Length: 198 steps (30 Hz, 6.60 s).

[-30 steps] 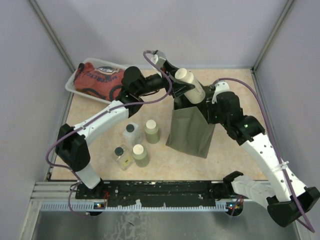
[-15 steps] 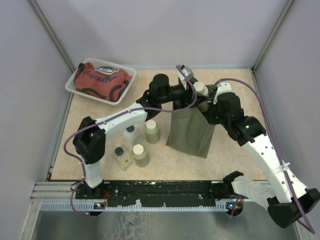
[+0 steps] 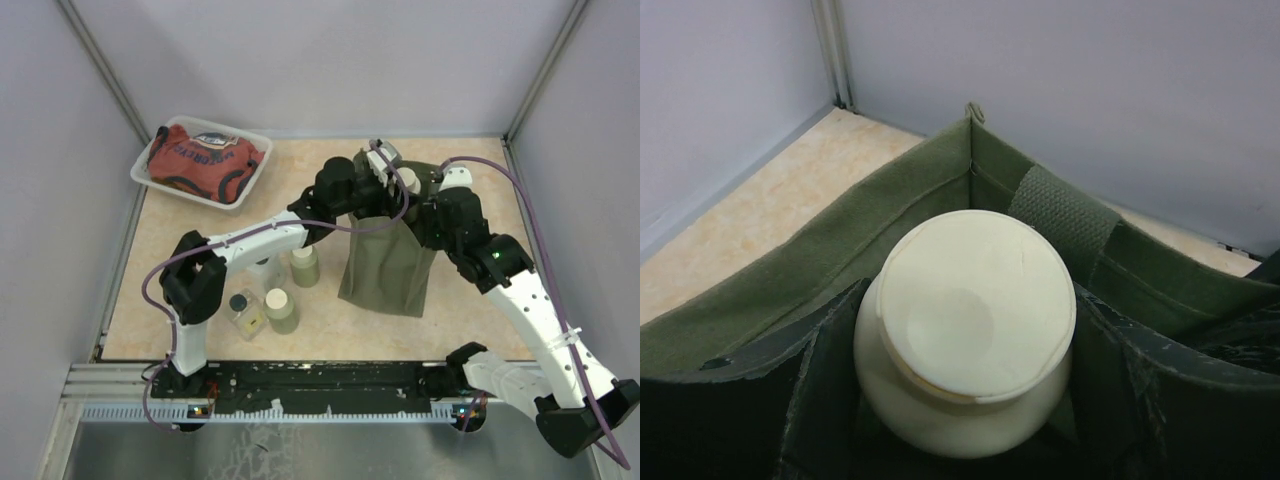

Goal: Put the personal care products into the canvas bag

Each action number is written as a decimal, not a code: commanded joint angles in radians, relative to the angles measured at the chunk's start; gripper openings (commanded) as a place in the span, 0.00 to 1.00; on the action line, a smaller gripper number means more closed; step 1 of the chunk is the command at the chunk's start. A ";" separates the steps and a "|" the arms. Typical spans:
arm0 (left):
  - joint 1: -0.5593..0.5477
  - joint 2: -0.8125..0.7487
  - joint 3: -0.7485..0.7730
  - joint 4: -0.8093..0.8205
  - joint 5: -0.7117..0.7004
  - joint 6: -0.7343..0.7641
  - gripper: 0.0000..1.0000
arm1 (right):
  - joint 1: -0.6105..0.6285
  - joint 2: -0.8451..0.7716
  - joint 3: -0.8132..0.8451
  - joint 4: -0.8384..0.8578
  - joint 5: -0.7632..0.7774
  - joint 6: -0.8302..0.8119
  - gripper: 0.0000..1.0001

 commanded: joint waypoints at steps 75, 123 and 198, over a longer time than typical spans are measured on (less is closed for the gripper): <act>0.124 -0.454 -0.298 -0.955 -0.450 -0.065 1.00 | 0.006 -0.006 -0.064 0.046 0.060 -0.009 0.16; 0.110 -0.754 -0.163 -0.726 -0.324 -0.057 0.00 | 0.006 0.000 -0.084 0.035 0.097 -0.022 0.08; 0.064 -0.185 -0.098 -0.209 -0.039 0.041 0.00 | 0.006 0.042 -0.063 -0.014 0.158 -0.019 0.08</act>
